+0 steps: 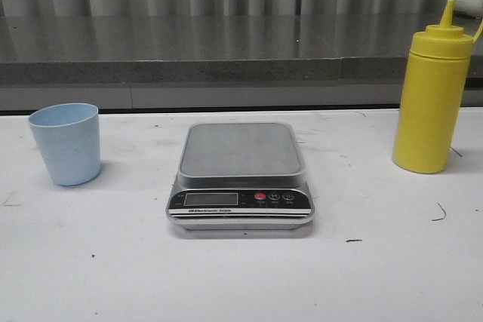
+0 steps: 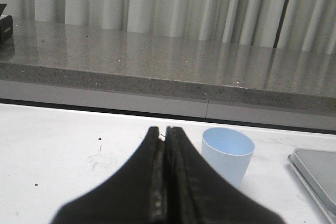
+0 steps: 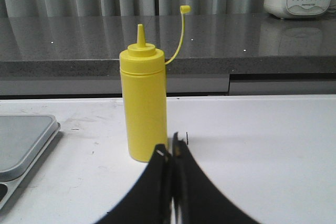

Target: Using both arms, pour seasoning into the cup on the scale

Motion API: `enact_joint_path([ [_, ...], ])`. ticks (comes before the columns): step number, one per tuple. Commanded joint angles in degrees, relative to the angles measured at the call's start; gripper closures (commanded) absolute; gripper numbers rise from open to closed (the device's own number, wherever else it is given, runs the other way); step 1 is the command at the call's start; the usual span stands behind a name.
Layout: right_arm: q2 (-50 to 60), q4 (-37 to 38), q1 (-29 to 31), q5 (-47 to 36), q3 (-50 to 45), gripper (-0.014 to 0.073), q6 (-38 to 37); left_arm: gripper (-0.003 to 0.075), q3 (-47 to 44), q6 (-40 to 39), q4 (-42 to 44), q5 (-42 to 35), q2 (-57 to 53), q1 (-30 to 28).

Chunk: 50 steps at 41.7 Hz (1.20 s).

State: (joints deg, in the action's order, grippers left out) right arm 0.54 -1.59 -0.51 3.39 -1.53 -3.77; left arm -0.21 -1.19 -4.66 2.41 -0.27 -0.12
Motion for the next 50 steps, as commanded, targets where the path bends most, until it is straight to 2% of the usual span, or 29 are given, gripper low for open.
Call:
enact_joint_path([
  [1, 0.97, 0.63, 0.28, -4.86, 0.31, 0.0661, 0.18, 0.0740, -1.42, -0.17, -0.49, -4.39, -0.98, -0.03],
  [19, 0.97, 0.63, 0.28, -6.59, 0.31, 0.0661, 0.18, 0.0740, -1.42, -0.17, -0.49, -4.39, -0.98, -0.03],
  [27, 0.97, 0.63, 0.28, -8.65, 1.22, 0.0661, 0.38, 0.0740, -0.86, -0.17, -0.49, -10.38, -0.98, -0.03],
  [30, 0.97, 0.63, 0.28, -7.98, 3.65, 0.0661, 0.38, 0.0740, 1.18, -0.17, -0.49, -10.51, -0.93, -0.03],
  [39, -1.32, 2.66, 0.28, 1.86, 17.44, 0.0661, 3.77, 0.0740, 16.34, -0.17, -0.29, 1.30, 2.02, -0.03],
  [50, -13.38, 2.98, 0.28, 18.85, 33.76, 0.0661, 3.77, 0.0740, 35.28, -0.17, -0.24, 19.23, 15.25, -0.03],
])
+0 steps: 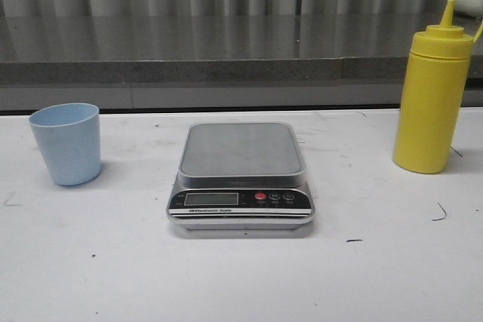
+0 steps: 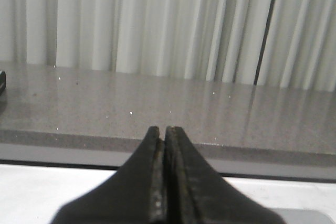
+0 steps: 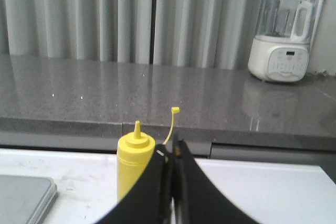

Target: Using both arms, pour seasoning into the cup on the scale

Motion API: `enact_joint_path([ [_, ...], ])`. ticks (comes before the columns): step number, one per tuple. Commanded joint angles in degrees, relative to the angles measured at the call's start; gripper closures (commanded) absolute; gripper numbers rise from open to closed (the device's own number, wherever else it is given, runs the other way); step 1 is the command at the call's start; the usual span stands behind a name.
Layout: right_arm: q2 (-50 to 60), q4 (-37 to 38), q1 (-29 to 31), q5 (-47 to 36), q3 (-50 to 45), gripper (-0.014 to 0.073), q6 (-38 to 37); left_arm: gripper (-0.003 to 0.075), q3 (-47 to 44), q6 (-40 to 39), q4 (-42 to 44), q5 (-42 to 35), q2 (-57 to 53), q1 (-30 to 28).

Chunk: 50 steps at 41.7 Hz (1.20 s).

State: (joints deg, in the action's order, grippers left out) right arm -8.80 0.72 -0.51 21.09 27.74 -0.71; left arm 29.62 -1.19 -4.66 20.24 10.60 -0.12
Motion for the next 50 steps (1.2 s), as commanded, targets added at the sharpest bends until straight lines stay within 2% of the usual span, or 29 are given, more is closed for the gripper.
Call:
enact_joint_path([
  [1, -5.63, 0.67, 0.28, 2.45, 5.38, 0.0661, 0.71, 0.0740, 6.48, -0.17, -0.24, 2.73, 5.66, -0.03],
  [4, -8.63, 0.67, 0.28, 4.34, 6.62, 0.0661, 0.71, 0.0740, 8.03, -0.17, -0.24, 4.90, 8.80, -0.03],
  [22, -22.50, 0.67, 0.28, 9.53, 5.70, 0.0661, 0.71, 0.0740, 5.04, -0.17, -0.48, 5.40, 20.19, -0.03],
  [28, -24.73, 0.67, 0.28, 10.08, 5.70, 0.0625, 0.71, 0.0734, 5.06, -0.17, 0.15, 5.40, 22.72, -0.03],
  [31, -25.09, 0.67, 0.28, 10.08, 5.70, 0.0540, 1.37, 0.0672, 5.06, -0.17, 1.17, 5.40, 23.89, -0.03],
  [33, -25.39, 0.67, 0.28, 10.08, 5.70, 0.0453, 1.47, 0.0585, 5.06, -0.17, 1.63, 5.40, 24.68, 0.20],
  [35, -25.46, 0.67, 0.28, 10.08, 5.70, 0.0358, 1.47, 0.0457, 5.06, -0.17, 1.63, 5.40, 25.21, 0.21],
  [38, -25.46, 0.67, 0.28, 10.08, 5.64, 0.0230, 1.47, 0.0306, 5.06, -0.17, 1.63, 5.40, 26.18, 0.21],
  [40, -25.46, 0.67, 0.28, 10.08, 5.64, 0.0164, 1.47, 0.0239, 5.17, -0.17, 1.20, 5.40, 26.81, 0.21],
  [42, -25.46, 0.67, 0.28, 10.08, 5.64, 0.0140, 1.47, 0.0215, 5.43, -0.17, 0.32, 5.40, 27.37, 0.32],
  [50, -25.46, 0.67, 0.28, 10.08, 5.64, 0.0137, 1.47, 0.0220, 10.93, 1.19, -0.72, 9.38, 33.04, 3.75],
])
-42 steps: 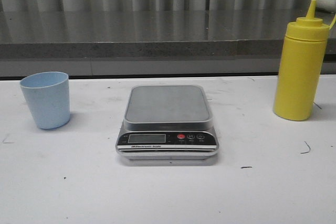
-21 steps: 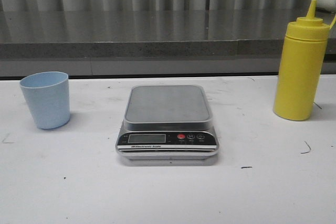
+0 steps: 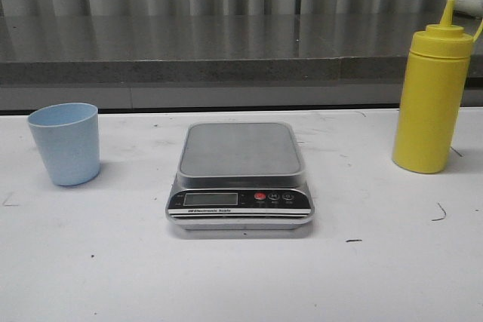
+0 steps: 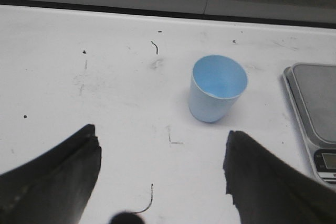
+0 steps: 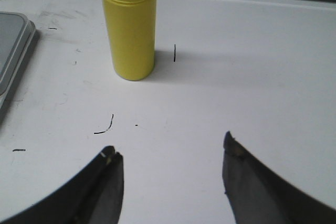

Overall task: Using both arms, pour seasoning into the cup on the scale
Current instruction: 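Reach the left gripper down to the light blue cup and grasp it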

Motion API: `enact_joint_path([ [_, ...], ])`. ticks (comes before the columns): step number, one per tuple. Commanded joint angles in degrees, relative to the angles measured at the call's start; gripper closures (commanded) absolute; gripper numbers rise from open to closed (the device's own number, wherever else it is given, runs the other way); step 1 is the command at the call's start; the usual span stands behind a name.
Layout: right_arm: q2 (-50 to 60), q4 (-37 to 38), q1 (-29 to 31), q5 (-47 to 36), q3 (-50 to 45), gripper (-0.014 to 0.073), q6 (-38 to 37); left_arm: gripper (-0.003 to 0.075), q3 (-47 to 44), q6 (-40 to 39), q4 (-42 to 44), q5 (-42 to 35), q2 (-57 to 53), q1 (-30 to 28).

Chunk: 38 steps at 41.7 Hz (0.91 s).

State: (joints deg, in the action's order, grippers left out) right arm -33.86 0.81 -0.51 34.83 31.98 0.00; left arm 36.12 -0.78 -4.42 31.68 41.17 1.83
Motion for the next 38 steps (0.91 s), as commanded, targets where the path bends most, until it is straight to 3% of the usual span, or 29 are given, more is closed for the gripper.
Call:
enact_joint_path([
  [1, -0.40, 0.58, 0.28, -3.66, 1.40, 0.0137, 0.76, 0.0220, 5.27, 0.78, -0.96, -1.62, 3.36, 2.34],
  [9, -0.40, 0.58, 0.28, -3.66, 1.40, 0.0137, 0.76, 0.0222, 13.22, 0.78, -0.76, 3.11, 13.57, 5.83],
  [25, -0.40, 0.58, 0.28, -3.66, 1.40, 0.0137, 0.76, 0.0229, 29.30, 0.78, -0.76, 11.05, 36.59, 6.18],
  [38, -0.40, 0.58, 0.28, -3.66, 1.40, 0.0137, 0.76, 0.0229, 38.22, 0.78, 1.28, 11.17, 51.90, 6.18],
])
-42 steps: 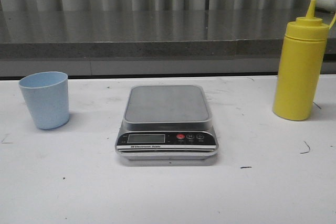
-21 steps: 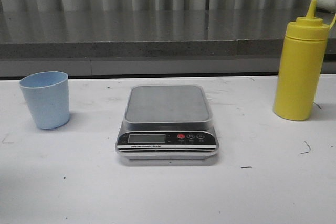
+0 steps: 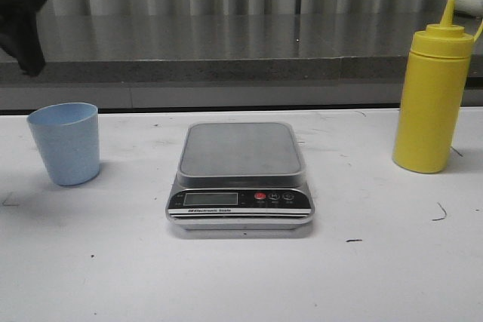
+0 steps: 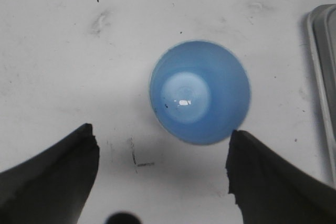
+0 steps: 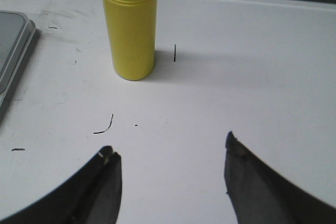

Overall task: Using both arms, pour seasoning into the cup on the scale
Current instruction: 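Reach the left gripper down to the light blue cup and grasp it, then lift the cup with the left gripper and lower it onto the scale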

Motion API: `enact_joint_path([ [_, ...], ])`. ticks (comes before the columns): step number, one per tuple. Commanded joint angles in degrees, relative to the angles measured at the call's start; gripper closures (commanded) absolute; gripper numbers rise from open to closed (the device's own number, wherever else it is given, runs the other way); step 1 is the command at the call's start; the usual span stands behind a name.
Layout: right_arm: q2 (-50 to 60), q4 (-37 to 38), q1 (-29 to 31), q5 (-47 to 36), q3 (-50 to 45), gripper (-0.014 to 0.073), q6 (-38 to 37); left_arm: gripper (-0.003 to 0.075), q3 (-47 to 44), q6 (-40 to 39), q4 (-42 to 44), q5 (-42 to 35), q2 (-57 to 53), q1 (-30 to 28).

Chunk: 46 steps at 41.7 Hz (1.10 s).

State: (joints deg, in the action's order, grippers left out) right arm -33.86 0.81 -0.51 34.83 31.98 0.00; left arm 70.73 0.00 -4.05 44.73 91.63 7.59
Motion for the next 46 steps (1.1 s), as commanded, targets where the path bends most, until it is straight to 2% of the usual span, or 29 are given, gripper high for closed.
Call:
enact_joint_path([
  [1, -0.40, 0.58, 0.28, -3.66, 1.40, 0.0137, 0.76, 0.0229, 4.30, 0.00, 1.17, -1.88, 2.37, 0.42],
  [16, -0.40, 0.58, 0.28, -3.66, 1.40, 0.0137, 0.76, 0.0241, 9.12, -0.54, 3.06, -3.98, 13.44, 0.42],
  [20, -0.40, 0.58, 0.28, -3.66, 1.40, 0.0137, 0.76, 0.0331, 9.27, -0.54, 3.06, -4.66, 14.29, 0.42],
  [28, -0.40, 0.58, 0.28, -3.66, 1.40, 0.0137, 0.76, 0.0591, 9.26, -0.54, 2.58, -4.77, 14.28, 0.42],
  [35, -0.40, 0.58, 0.28, -3.66, 1.40, 0.0137, 0.76, 0.0734, 9.26, -0.54, 1.40, -4.44, 13.71, 0.42],
  [46, -0.40, 0.58, 0.28, -3.66, 1.40, 0.0137, 0.76, 0.0740, 9.26, -0.54, 1.15, -4.11, 6.92, 2.87],
])
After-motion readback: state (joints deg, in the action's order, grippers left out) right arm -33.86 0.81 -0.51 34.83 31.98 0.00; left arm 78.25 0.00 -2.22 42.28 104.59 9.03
